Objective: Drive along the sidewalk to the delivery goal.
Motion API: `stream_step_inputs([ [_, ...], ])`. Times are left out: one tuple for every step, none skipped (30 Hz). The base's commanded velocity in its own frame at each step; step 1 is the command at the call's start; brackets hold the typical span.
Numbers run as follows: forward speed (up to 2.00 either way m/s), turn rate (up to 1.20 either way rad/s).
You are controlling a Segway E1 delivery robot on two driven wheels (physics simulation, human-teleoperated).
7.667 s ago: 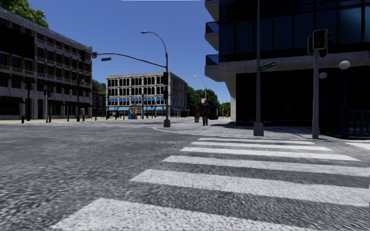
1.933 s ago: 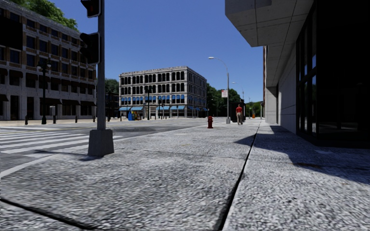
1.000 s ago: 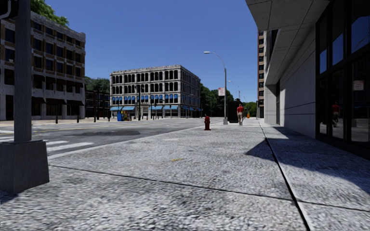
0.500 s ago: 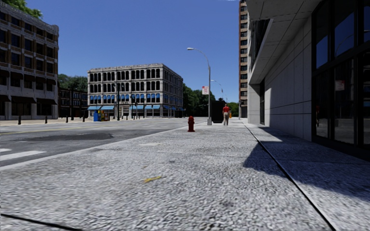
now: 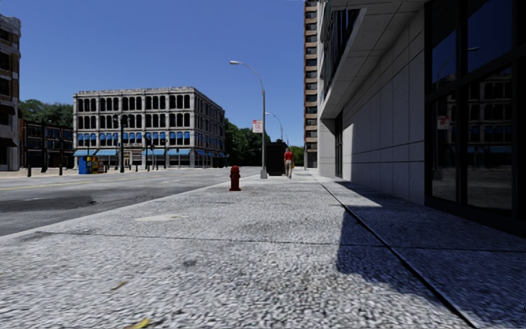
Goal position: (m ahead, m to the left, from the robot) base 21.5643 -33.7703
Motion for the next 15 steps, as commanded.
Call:
stream_step_inputs([
  [2.0,-0.42],
  [2.0,-0.42],
  [2.0,-0.42],
  [2.0,-0.42],
  [2.0,-0.42],
  [2.0,-0.42],
  [2.0,-0.41],
  [2.0,-0.39],
  [2.0,-0.39],
  [2.0,-0.39],
  [2.0,-0.39],
  [2.0,-0.39],
  [2.0,-0.39],
  [2.0,-0.39],
  [2.0,-0.39],
])
